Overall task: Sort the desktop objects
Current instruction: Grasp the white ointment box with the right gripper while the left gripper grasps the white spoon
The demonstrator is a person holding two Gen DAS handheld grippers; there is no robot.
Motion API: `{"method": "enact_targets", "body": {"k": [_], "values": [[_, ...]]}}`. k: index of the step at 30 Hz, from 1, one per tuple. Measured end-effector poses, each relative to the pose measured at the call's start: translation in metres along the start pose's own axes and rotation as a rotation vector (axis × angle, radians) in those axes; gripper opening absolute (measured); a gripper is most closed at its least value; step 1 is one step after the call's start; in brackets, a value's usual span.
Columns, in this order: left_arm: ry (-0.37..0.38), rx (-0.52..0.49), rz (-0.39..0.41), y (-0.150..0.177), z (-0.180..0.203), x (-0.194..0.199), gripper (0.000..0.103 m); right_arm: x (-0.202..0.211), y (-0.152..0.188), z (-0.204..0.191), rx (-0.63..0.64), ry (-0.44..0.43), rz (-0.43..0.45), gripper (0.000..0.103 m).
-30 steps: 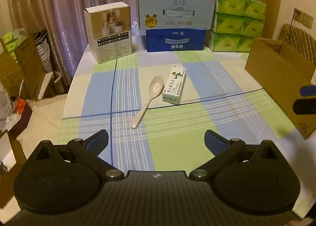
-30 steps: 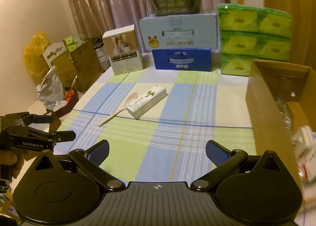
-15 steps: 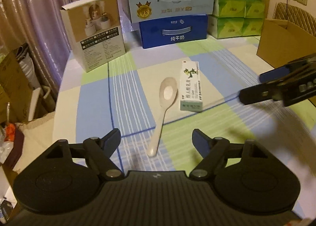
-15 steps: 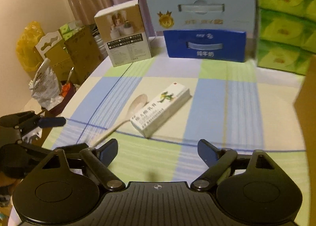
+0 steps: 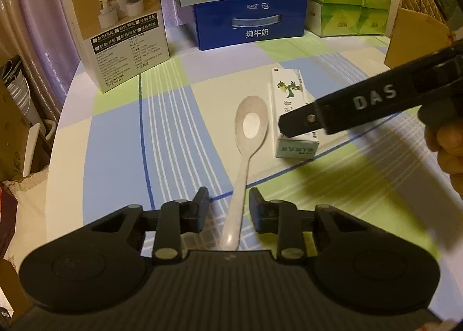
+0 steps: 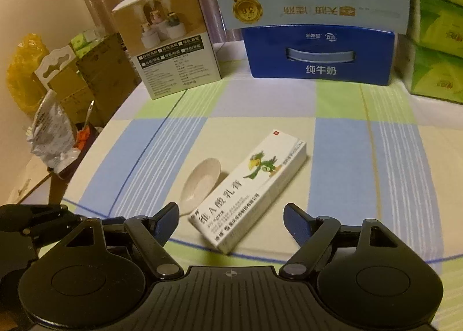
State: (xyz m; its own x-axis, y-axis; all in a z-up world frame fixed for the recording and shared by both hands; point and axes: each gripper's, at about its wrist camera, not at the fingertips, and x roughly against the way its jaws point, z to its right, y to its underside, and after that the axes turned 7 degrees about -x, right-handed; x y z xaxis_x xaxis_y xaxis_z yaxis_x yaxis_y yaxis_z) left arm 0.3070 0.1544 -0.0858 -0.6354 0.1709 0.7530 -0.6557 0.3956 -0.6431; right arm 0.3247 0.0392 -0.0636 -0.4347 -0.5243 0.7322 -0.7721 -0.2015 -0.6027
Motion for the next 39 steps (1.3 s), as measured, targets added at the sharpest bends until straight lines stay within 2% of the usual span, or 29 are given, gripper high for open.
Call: {"method": "enact_targets", "body": {"k": [3,5,6,17,27,34,39], "values": [[0.0,-0.003,-0.004,0.002,0.0,-0.003,0.017,-0.01,0.002,-0.005,-0.001,0.009,-0.007,0.071],[-0.003,0.001,-0.006,0.003,0.0,-0.003,0.015,-0.014,0.005,-0.008,0.005,0.026,-0.014,0.061],[-0.002,0.005,-0.007,0.003,0.0,-0.004,0.013,-0.015,0.006,-0.009,0.009,0.032,-0.016,0.06],[-0.015,0.039,-0.032,0.0,0.012,-0.002,0.008,0.001,0.015,-0.004,0.056,0.069,-0.02,0.039],[0.015,0.101,-0.076,0.005,0.053,0.022,0.008,0.065,0.067,0.034,0.107,0.104,-0.043,0.039],[0.067,0.099,-0.121,0.018,0.11,0.046,0.008,0.118,0.115,0.049,0.145,0.124,-0.057,0.039],[0.07,0.103,-0.129,0.025,0.15,0.066,0.008,0.155,0.142,0.058,0.134,0.137,-0.058,0.039]]}}
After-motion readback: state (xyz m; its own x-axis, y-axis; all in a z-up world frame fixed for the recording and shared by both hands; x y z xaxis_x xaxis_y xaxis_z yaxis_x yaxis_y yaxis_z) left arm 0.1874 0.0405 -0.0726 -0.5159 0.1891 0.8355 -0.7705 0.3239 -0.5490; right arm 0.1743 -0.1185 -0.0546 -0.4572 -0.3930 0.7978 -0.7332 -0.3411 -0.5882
